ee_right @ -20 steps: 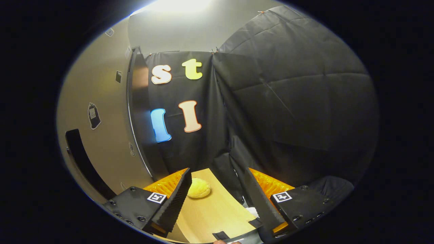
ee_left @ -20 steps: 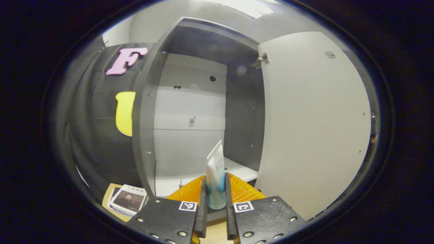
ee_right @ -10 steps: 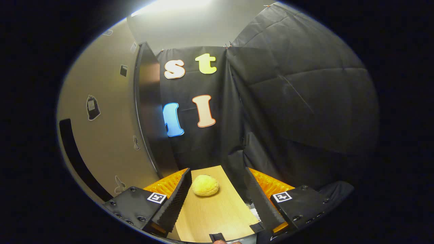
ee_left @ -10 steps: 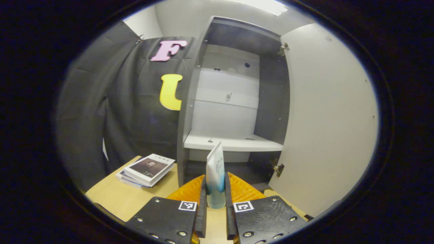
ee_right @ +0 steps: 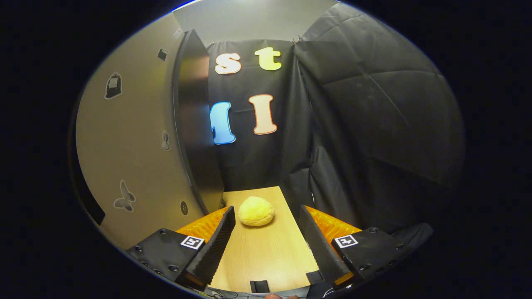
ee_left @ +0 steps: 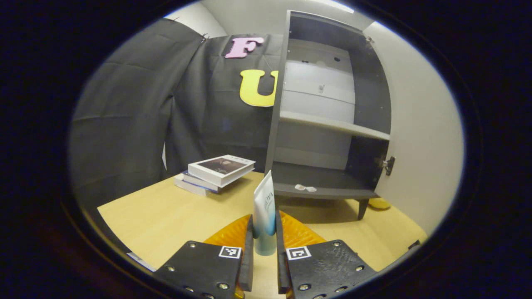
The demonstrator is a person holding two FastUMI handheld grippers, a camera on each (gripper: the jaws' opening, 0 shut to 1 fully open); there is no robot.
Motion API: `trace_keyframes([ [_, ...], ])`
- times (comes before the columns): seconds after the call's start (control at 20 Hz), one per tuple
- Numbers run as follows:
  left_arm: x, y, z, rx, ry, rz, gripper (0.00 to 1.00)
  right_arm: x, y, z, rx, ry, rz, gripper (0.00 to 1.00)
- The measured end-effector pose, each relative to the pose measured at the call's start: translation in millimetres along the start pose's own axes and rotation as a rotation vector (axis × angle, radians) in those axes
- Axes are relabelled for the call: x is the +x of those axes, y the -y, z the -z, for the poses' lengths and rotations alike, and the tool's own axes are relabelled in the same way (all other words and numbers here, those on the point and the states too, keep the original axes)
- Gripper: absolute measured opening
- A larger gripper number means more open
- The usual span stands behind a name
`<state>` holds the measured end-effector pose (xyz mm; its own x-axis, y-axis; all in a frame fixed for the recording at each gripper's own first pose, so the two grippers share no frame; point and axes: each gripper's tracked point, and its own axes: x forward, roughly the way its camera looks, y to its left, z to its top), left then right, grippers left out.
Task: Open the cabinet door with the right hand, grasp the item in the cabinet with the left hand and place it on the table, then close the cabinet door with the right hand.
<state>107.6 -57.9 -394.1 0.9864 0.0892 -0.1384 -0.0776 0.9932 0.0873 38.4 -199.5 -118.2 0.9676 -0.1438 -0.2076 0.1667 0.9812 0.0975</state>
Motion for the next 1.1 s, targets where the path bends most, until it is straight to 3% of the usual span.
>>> trace_keyframes([
  [0.1, -0.7, -1.0, 26.1, 0.0, -0.025, -0.007, 0.22, 6.6, -4.8, 3.7, -0.01, 0.004, -0.011, 0.98],
  [0.15, -0.8, -1.5, 37.8, 0.006, -0.04, -0.014, 0.29, 10.4, -7.1, 5.2, -0.01, 0.002, -0.023, 0.98],
  [0.2, -2.4, -3.8, 48.3, 0.017, -0.054, -0.027, 0.25, 14.3, -8.6, 8.2, -0.014, -0.005, -0.027, 0.98],
  [0.25, -1.9, -5.4, 54.5, 0.023, -0.057, -0.037, 0.29, 17.7, -4.9, 8.7, -0.019, -0.008, -0.016, 0.98],
  [0.3, 0.2, -5.7, 57.7, 0.022, -0.053, -0.041, 0.21, 17.4, -3.8, 8.8, -0.018, -0.005, -0.01, 0.98],
  [0.4, -1.2, -4.7, 68.8, 0.014, -0.054, -0.049, 0.29, 20.7, -8.9, 10.7, -0.011, -0.003, -0.016, 0.98],
  [0.5, -4.1, -8.3, 72.8, 0.027, -0.047, -0.061, 0.27, 21.5, -11.2, 18.2, -0.022, -0.019, -0.02, 0.93],
  [0.6, -5.5, -7.9, 78.1, 0.032, -0.048, -0.057, 0.23, 19.9, -8.3, 23.7, -0.052, -0.028, -0.007, 0.98],
  [0.75, -7.1, -6.3, 82.0, 0.062, -0.044, -0.044, 0.33, 18.1, -11.3, 22.0, -0.078, -0.02, -0.008, 0.98],
  [0.8, -7.5, -4.7, 81.9, 0.061, -0.042, -0.036, 0.33, 19.2, -12.1, 20.6, -0.076, -0.018, -0.011, 0.93],
  [0.9, -6.8, -4.0, 81.4, 0.058, -0.05, -0.031, 0.25, 19.7, -10.9, 21.9, -0.07, -0.015, -0.01, 0.98],
  [0.95, -7.2, -5.3, 77.7, 0.058, -0.047, -0.033, 0.32, 19.4, -10.3, 20.8, -0.069, -0.011, -0.007, 0.98],
  [1.0, -10.1, -7.1, 70.5, 0.061, -0.036, -0.038, 0.46, 19.5, -9.1, 19.4, -0.066, -0.004, 0.0, 0.93],
  [1.1, -13.8, -6.3, 51.8, 0.082, -0.01, -0.042, 0.74, 17.5, -9.6, 14.7, -0.051, 0.002, -0.001, 0.93],
])
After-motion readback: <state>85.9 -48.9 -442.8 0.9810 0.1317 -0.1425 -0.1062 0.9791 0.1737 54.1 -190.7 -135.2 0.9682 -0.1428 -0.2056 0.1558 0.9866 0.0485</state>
